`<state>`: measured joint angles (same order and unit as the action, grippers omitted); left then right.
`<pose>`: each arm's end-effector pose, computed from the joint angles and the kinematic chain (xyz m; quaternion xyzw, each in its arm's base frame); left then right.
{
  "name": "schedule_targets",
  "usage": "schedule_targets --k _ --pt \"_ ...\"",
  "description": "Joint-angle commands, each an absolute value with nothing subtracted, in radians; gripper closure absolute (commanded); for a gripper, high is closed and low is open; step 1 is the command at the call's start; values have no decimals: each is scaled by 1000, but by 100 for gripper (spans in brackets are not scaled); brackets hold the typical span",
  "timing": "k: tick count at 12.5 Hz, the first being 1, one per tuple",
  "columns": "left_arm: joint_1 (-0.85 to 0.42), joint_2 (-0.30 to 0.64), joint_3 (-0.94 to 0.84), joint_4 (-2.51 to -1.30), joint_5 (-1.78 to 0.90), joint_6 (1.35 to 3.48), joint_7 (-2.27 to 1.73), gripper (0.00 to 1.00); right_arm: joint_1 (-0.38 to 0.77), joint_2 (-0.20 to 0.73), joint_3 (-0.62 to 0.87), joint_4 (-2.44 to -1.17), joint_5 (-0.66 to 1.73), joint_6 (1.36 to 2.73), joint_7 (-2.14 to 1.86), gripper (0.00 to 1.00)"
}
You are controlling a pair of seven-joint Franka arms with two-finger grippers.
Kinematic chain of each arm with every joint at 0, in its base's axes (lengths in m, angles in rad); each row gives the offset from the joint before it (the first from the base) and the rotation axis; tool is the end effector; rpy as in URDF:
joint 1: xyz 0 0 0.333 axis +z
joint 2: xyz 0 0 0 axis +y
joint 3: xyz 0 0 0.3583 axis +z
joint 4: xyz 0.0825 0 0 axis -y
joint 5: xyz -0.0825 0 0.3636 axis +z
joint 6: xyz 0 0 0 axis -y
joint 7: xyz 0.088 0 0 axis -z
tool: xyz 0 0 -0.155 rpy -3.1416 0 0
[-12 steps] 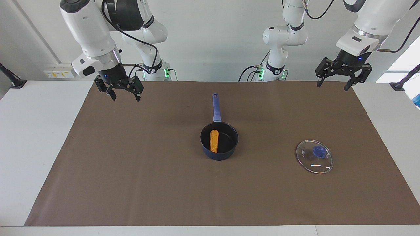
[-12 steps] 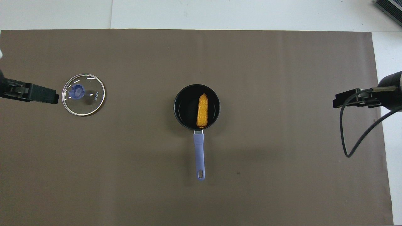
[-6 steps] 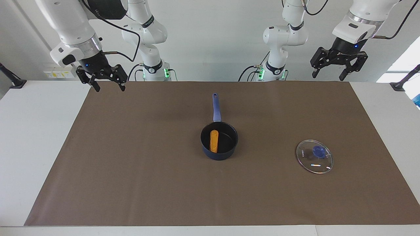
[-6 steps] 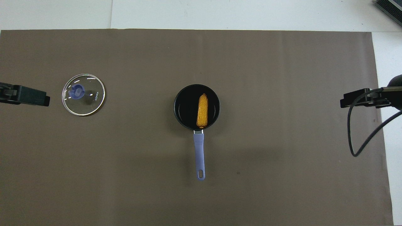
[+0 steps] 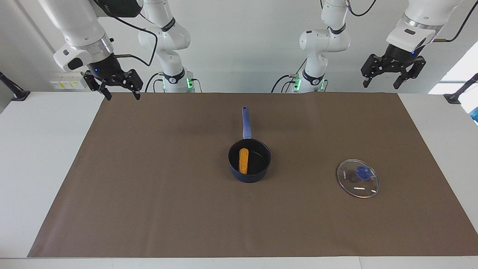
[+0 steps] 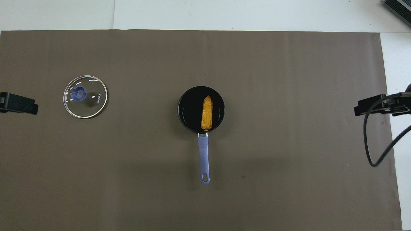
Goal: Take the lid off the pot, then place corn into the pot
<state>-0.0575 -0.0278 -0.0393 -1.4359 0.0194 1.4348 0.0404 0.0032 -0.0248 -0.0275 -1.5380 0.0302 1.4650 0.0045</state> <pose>0.5079 -0.0465 0.6812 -0.9976 0.0671 -0.0136 0.0098 0.5122 -0.0077 0.6375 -0.9995 0.0131 0.0239 0.0156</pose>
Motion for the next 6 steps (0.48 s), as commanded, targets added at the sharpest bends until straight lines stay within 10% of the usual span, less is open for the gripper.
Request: schedule_targets --k 1,6 --pt "-51 -61 -46 -1470 41 1414 26 0 -8 -51 -23 -1519 15 1417 -25 0" --pt "-52 -64 -48 -1470 40 1416 32 0 -8 -75 -20 -1522 12 1408 -28 0"
